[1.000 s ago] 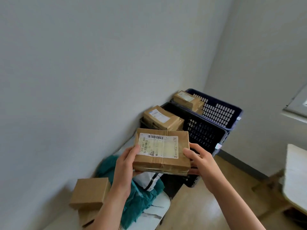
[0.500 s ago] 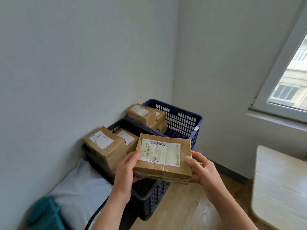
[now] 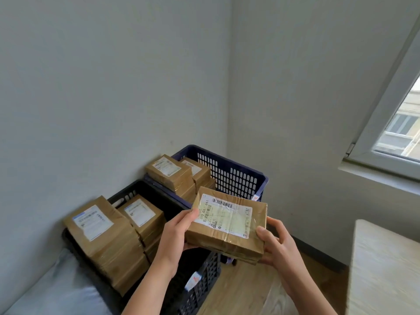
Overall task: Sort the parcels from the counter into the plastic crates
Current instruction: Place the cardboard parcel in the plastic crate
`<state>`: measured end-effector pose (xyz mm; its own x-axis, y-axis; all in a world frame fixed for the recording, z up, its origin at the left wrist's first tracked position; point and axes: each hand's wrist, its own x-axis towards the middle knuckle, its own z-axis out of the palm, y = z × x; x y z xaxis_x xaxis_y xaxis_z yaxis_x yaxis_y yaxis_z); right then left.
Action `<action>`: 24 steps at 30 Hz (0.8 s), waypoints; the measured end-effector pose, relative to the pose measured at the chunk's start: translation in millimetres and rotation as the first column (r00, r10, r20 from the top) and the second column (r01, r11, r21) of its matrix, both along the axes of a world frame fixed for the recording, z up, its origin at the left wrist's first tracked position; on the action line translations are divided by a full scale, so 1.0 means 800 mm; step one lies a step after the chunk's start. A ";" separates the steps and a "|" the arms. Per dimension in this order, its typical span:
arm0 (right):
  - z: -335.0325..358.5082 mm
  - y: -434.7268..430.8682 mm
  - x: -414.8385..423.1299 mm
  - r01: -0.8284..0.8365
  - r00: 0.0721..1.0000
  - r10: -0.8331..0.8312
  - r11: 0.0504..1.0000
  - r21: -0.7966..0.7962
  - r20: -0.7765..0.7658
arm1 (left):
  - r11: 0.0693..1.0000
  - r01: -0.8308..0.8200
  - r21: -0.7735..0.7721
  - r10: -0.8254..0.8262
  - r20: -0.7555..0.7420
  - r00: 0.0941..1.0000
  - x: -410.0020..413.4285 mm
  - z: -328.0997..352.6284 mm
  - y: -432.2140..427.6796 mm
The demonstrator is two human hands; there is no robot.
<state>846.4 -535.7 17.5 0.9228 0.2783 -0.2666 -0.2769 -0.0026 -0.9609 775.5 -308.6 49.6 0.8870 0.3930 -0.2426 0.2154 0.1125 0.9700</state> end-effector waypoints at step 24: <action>-0.042 0.259 0.399 -0.231 0.969 0.223 0.970 -0.075 -0.104 | 0.699 0.025 0.715 0.137 -0.169 0.976 0.456 -0.029 0.267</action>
